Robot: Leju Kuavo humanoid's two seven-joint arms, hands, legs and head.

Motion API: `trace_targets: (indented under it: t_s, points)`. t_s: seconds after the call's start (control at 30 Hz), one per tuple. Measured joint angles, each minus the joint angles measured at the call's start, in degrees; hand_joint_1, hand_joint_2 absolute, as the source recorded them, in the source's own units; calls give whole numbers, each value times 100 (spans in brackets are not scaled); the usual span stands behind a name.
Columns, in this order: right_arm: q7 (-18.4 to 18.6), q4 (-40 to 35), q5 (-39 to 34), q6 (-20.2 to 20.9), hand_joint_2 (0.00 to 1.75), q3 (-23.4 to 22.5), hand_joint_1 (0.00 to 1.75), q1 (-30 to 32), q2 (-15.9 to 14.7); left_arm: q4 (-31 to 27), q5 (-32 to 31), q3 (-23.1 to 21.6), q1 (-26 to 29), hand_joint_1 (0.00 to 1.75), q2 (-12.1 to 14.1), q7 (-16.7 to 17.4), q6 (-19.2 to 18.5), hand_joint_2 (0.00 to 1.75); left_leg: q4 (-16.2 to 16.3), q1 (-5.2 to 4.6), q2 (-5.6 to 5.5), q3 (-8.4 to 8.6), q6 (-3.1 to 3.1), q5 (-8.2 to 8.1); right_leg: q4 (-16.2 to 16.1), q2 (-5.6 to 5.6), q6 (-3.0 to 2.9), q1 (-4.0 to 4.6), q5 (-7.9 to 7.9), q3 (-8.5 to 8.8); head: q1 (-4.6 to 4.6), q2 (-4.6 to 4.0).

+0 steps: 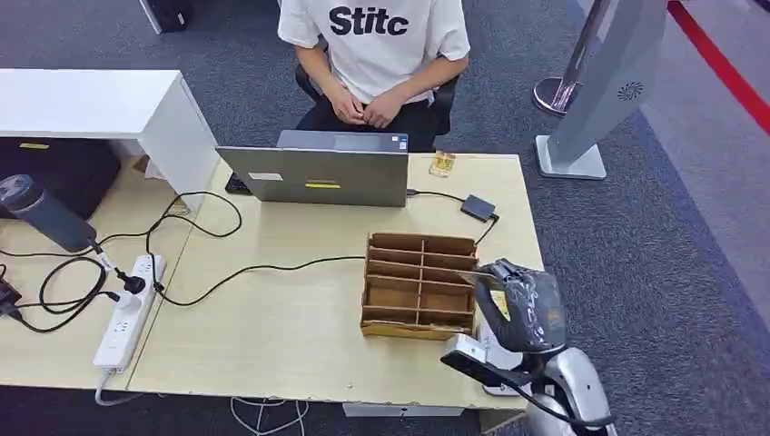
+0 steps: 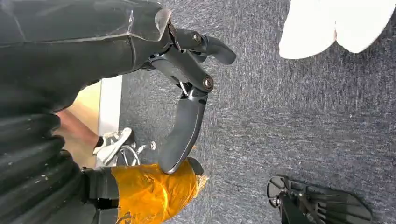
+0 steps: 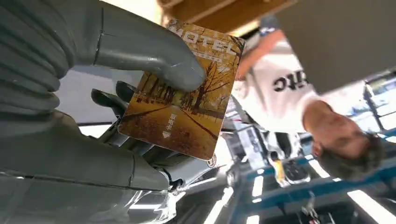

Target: Pass the card to the sensor for recognition and then transmit it.

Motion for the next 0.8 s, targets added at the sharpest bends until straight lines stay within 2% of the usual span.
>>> trace_targets:
  t_s: [0.27,0.43,0.63,0.7,0.8]
  points:
    - [70,238,17,4,175,-385,175,52,-11,0,35,46,1,0,0,0,2,175,0,1,0,2,0,1,1,0,0,1,0,0,-2,0]
    - [-9,435,-103,15,175,-1049,175,60,-9,0,59,50,1,0,0,13,35,175,0,-1,0,-1,0,0,0,-1,0,-1,0,1,-2,0]
    - [-52,518,-195,44,175,-1607,175,57,17,0,98,50,2,0,0,28,57,175,0,-1,0,-1,3,-1,0,-1,0,-1,0,0,-2,0]
    - [-66,516,-251,116,175,-1813,175,56,50,0,116,52,2,0,0,35,59,175,0,-1,-1,-1,3,-1,0,-3,0,-1,0,0,-2,0]
    - [-87,510,-214,466,175,-2040,175,62,50,0,136,57,2,0,9,35,59,175,0,0,0,0,3,-1,0,-2,0,0,0,0,0,0]
